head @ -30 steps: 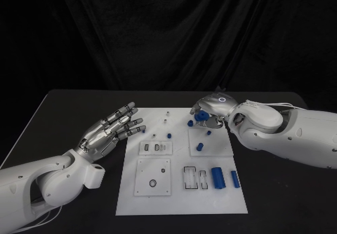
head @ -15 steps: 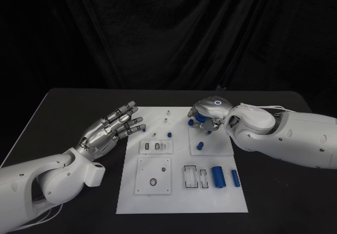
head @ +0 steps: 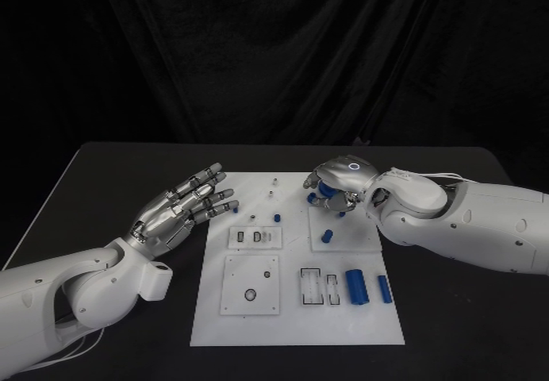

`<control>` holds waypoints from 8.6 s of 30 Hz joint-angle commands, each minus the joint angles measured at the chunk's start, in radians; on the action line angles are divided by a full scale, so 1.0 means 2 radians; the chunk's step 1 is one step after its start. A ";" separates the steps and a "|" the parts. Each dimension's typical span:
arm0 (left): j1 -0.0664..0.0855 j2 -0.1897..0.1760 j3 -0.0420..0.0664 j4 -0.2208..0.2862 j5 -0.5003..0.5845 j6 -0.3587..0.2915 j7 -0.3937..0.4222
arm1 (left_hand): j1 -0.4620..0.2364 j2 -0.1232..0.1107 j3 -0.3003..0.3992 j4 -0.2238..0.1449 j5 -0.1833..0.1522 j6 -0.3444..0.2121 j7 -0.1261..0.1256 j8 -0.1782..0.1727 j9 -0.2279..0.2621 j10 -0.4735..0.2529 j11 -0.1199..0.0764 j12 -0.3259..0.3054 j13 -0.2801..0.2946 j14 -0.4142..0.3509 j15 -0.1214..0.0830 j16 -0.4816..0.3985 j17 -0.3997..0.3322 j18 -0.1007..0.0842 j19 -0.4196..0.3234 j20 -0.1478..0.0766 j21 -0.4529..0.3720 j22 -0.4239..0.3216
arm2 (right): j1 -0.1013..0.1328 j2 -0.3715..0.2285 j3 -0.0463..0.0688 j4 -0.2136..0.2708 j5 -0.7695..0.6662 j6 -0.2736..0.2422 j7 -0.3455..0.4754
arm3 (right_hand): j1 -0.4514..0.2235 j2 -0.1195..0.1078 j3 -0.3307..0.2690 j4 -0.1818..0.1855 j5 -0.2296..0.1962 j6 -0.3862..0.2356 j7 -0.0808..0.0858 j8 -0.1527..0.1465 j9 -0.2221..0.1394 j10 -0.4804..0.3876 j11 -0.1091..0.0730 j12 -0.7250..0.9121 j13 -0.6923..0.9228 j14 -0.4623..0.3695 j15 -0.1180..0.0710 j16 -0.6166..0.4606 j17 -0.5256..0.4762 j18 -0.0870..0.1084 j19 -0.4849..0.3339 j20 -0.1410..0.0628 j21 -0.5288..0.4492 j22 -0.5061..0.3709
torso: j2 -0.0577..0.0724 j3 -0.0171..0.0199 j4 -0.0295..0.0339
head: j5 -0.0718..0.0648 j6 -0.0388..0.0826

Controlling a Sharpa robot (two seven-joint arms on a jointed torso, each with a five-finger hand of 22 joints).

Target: Assemble the parts on the task board

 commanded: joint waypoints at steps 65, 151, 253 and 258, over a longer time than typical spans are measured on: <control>0.000 0.011 0.000 -0.016 0.001 0.021 0.087 | -0.014 0.003 0.020 -0.004 -0.002 0.011 0.016 0.001 0.002 0.014 0.012 0.004 0.005 -0.006 0.002 0.000 0.000 -0.007 -0.006 0.001 -0.005 -0.003 | 0.023 0.091 0.007 -0.083 0.093 -0.031 0.038 | 0.043 -0.004 0.078 0.009 -0.067 0.098 -0.006 0.023 0.065 0.142 -0.026 -0.051 0.000 0.004 -0.022 -0.023 -0.012 -0.001 -0.009 -0.023 -0.014 -0.008 | 0.000 -0.0008 0.0017 | 0.011 -0.001; -0.001 0.025 0.000 -0.029 0.001 0.027 0.078 | -0.019 0.006 0.033 -0.005 -0.002 0.008 0.021 0.001 0.001 0.013 0.014 0.003 0.006 -0.008 0.003 0.000 0.000 -0.008 -0.006 0.001 -0.006 -0.003 | 0.004 0.161 0.008 -0.166 0.094 0.033 0.031 | 0.025 -0.030 0.033 0.052 -0.091 -0.087 -0.007 -0.043 0.027 0.008 0.012 -0.145 0.000 -0.034 0.010 -0.067 -0.079 0.015 -0.057 0.007 -0.064 -0.079 | -0.001 -0.0014 -0.0004 | 0.011 -0.004; -0.002 0.015 0.000 -0.029 0.001 0.032 0.073 | -0.024 0.008 0.045 -0.005 -0.001 0.006 0.022 0.000 0.001 0.012 0.015 0.003 0.006 -0.003 0.007 0.006 0.001 -0.011 -0.005 0.001 -0.005 -0.004 | 0.008 -0.002 0.000 -0.062 0.084 0.044 -0.028 | -0.044 -0.006 -0.056 0.103 -0.043 0.045 -0.004 -0.024 0.024 0.372 -0.030 0.577 0.751 0.053 -0.018 0.086 0.247 -0.030 0.059 -0.017 0.043 0.135 | -0.004 -0.0020 -0.0061 | 0.012 -0.014; -0.003 0.015 0.000 -0.030 0.001 0.033 0.072 | -0.025 0.008 0.046 -0.005 -0.001 0.006 0.022 0.000 0.001 0.012 0.015 0.003 0.006 -0.003 0.007 0.006 0.001 -0.011 -0.005 0.001 -0.005 -0.004 | 0.007 0.000 0.000 -0.064 0.084 0.051 -0.030 | -0.015 -0.004 -0.039 0.076 0.019 0.068 -0.009 -0.009 0.041 0.372 -0.033 0.577 0.751 0.053 -0.021 0.086 0.247 -0.030 0.057 -0.020 0.042 0.132 | -0.004 -0.0017 -0.0070 | 0.013 -0.014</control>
